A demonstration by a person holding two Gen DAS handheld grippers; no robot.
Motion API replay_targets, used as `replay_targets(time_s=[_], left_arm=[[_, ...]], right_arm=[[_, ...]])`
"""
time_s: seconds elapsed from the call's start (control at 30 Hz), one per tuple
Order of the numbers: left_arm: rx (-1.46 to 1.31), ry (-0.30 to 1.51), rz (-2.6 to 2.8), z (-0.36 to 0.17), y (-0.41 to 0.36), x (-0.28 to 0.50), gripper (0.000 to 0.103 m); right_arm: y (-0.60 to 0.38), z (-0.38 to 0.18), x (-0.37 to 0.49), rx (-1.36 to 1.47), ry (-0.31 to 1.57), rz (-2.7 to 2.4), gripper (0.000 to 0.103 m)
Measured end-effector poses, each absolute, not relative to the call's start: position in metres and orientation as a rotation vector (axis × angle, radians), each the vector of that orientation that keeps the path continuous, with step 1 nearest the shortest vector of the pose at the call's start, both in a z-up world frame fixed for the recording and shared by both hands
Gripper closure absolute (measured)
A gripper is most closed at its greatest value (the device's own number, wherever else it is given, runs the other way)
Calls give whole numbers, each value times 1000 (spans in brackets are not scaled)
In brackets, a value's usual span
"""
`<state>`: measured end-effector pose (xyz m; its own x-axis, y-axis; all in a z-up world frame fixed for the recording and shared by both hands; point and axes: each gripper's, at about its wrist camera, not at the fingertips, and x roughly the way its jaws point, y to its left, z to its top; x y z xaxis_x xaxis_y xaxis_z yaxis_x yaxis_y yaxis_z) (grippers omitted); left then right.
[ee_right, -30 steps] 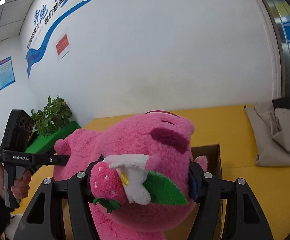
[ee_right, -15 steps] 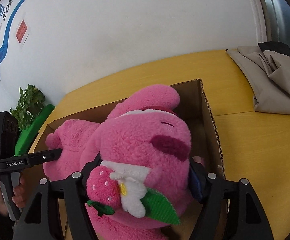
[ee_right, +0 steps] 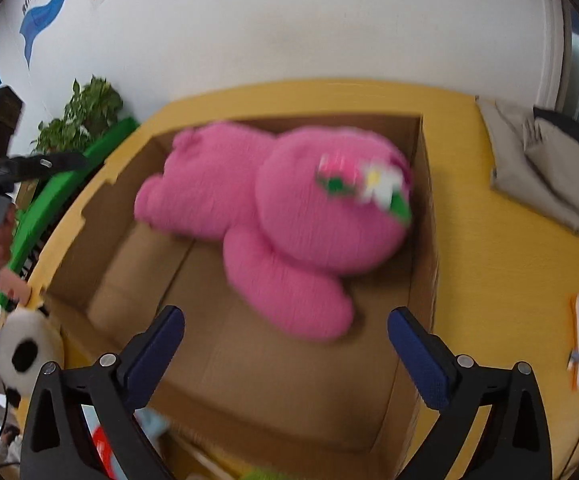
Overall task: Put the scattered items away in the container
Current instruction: 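Open both grippers to release the pink bear and lift away, then move both grippers down onto the white-and-black panda plush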
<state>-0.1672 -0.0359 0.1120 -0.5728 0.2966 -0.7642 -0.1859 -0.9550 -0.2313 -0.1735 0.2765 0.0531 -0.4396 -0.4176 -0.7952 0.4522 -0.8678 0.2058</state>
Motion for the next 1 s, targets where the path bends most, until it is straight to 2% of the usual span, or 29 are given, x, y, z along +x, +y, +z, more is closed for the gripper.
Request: replay_targets(time_s=[0.17, 0.37, 0.53, 0.73, 1.0], left_arm=[[-1394, -166, 2555, 102, -36, -111, 20], [-1272, -155, 2600, 110, -34, -30, 20], [-1135, 2, 2693, 122, -25, 31, 20], [-974, -74, 2729, 129, -26, 75, 20], [-926, -126, 2775, 126, -43, 100, 20]], right_arm=[[268, 24, -143, 1422, 152, -2256, 0], [277, 21, -123, 1460, 93, -2306, 1], [267, 57, -78, 1271, 131, -2460, 1], [248, 115, 5, 979, 151, -2627, 0], [228, 118, 50, 959, 146, -2645, 0]])
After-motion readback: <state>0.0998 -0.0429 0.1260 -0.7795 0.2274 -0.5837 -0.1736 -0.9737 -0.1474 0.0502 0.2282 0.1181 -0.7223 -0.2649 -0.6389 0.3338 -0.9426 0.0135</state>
